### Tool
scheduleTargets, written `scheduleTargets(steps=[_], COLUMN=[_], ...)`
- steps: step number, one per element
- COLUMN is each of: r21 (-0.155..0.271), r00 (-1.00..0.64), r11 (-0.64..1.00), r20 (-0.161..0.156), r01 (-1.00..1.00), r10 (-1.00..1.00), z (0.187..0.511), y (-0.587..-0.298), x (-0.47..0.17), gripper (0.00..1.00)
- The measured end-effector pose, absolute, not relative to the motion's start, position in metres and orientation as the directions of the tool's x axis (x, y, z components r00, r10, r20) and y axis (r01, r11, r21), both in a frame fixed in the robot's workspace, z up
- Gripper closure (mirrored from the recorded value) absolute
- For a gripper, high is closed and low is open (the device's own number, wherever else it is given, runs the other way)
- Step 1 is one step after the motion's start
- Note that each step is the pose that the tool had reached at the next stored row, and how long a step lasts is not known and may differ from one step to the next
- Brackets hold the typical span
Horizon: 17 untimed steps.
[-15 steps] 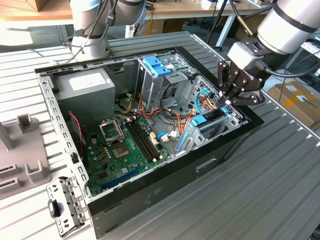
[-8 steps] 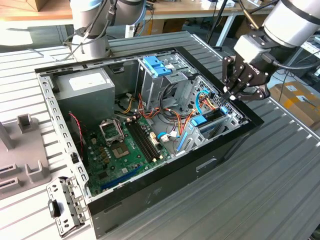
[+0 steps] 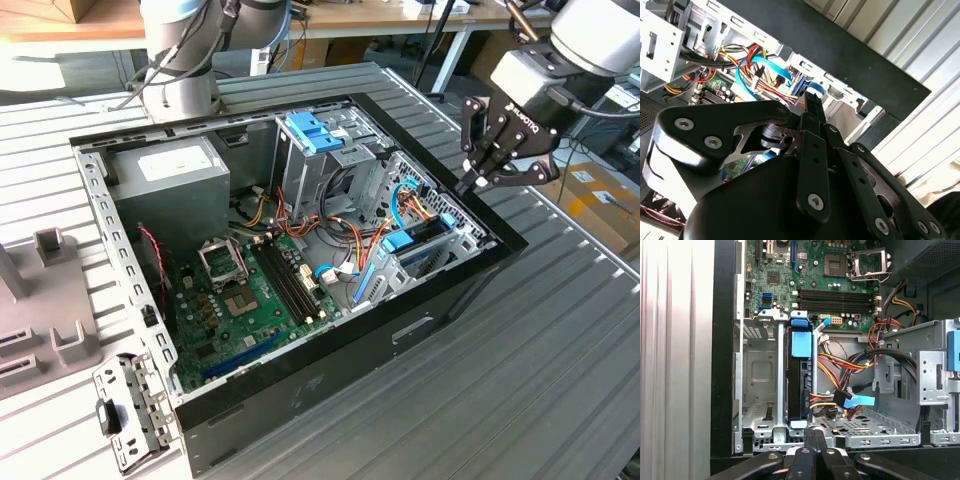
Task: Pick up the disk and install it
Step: 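Insert the first disk wire, then insert the second disk wire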
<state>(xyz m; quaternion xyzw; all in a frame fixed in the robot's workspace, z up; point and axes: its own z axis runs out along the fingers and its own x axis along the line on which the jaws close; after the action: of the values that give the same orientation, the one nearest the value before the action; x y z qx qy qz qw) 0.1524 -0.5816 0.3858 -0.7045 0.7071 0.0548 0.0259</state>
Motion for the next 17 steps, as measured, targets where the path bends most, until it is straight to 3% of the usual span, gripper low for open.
scheduleTargets(steps=[15,17], r21=[0.041,0.041], r00=[-0.006,-0.006], r11=[0.001,0.001], r20=[-0.114,-0.114], r01=[-0.999,-0.999], r10=[-0.993,-0.993], z=[0.3858,0.3858], y=[-0.5817,-0.5817], x=[0.1531,0.1531], gripper=[0.89,0.76])
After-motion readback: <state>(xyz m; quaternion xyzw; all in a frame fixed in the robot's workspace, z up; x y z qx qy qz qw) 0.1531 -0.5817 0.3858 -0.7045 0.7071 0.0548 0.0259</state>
